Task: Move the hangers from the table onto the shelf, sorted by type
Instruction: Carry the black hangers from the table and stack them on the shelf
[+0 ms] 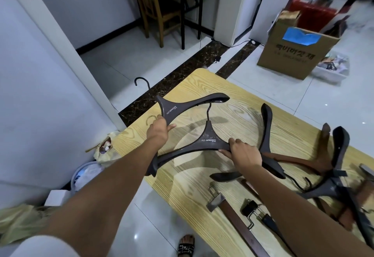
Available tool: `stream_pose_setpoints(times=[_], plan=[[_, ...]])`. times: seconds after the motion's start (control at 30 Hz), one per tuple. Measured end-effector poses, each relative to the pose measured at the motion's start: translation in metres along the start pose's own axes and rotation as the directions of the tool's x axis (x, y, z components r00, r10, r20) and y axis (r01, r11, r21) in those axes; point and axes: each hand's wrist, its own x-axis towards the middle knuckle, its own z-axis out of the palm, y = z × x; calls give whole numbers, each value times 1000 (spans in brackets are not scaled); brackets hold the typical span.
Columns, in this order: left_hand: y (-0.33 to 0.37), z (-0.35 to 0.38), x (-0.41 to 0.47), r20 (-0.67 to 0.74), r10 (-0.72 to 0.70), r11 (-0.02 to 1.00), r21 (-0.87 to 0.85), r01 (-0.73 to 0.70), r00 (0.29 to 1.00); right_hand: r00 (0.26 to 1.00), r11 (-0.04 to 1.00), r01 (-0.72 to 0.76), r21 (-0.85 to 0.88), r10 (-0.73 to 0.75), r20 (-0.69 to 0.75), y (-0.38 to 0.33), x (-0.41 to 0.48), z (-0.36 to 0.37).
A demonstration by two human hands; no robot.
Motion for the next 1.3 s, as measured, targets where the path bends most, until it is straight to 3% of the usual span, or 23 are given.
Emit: stream_pose_setpoints(times=[0.17, 0.4, 0.57, 0.77, 1.0, 1.07, 1.3], plan=[[3, -31, -12, -91, 51, 996, 78, -44, 995, 997, 999, 31, -16, -32, -70, 7, -12, -20], [11, -59, -36, -200, -24, 1000, -6, 23, 980, 985, 994, 93, -55, -100, -144, 14, -31, -38], [-4, -78, -65, -274, 49, 998, 37, -40, 961, 956, 978, 176, -113, -197, -215, 32, -44, -61], [-30, -93, -104, -286, 124, 978, 195, -69, 950, 870, 939, 309, -148, -342, -354, 43, -51, -91], [-52, -110, -157, -322, 104, 951, 310, 1, 941, 754, 875, 465, -134, -471, -457, 1, -60, -101], [-64, -114, -174, -344, 114, 946, 324, 3, 932, 741, 866, 491, -96, -473, -477, -18, -60, -104], [-119, -148, -231, -453, -2, 958, 255, 131, 892, 574, 759, 646, -84, -555, -602, -85, -63, -124]])
